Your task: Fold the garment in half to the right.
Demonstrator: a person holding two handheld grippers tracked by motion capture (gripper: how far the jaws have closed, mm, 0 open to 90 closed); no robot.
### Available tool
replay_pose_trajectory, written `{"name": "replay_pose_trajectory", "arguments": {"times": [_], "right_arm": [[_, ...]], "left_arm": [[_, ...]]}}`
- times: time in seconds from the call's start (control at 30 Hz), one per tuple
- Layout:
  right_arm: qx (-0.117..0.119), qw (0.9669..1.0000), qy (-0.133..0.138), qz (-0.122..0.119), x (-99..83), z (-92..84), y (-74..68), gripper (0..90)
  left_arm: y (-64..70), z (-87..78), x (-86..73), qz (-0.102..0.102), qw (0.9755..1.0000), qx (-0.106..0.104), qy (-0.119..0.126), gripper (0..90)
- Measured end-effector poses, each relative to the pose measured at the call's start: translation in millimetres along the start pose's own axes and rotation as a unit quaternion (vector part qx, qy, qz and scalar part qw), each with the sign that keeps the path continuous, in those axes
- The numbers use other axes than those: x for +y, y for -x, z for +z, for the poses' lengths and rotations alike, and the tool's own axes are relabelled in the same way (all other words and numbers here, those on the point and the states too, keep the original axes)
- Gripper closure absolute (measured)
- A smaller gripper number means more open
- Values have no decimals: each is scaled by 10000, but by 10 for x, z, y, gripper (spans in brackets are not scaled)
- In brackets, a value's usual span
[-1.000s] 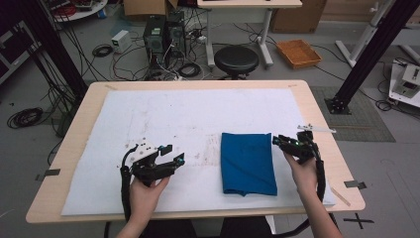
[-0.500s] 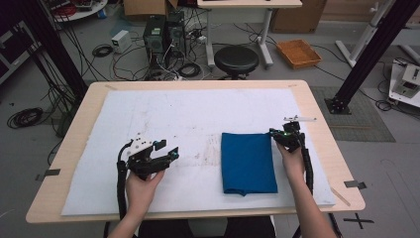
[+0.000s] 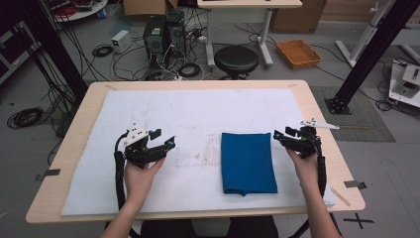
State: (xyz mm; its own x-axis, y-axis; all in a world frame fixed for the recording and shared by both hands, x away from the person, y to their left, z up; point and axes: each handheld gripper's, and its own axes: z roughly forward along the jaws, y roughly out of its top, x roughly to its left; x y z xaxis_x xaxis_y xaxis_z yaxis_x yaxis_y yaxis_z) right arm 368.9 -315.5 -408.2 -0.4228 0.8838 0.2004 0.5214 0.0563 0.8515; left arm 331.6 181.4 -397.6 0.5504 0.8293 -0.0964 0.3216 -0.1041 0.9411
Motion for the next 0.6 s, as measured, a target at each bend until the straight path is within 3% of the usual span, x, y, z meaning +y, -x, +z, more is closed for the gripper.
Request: {"name": "replay_pose_trajectory", "arguments": {"times": [0.23,0.6], "right_arm": [[248,9992,170,-246,44,-191,-62,307],[324,9992,149,-182,42,-219,4,263]], "left_arm": [[-48,4,51,-6,10000,17,-32,353],[-89,-18,5,-47,9999,-99,-115,353]]}}
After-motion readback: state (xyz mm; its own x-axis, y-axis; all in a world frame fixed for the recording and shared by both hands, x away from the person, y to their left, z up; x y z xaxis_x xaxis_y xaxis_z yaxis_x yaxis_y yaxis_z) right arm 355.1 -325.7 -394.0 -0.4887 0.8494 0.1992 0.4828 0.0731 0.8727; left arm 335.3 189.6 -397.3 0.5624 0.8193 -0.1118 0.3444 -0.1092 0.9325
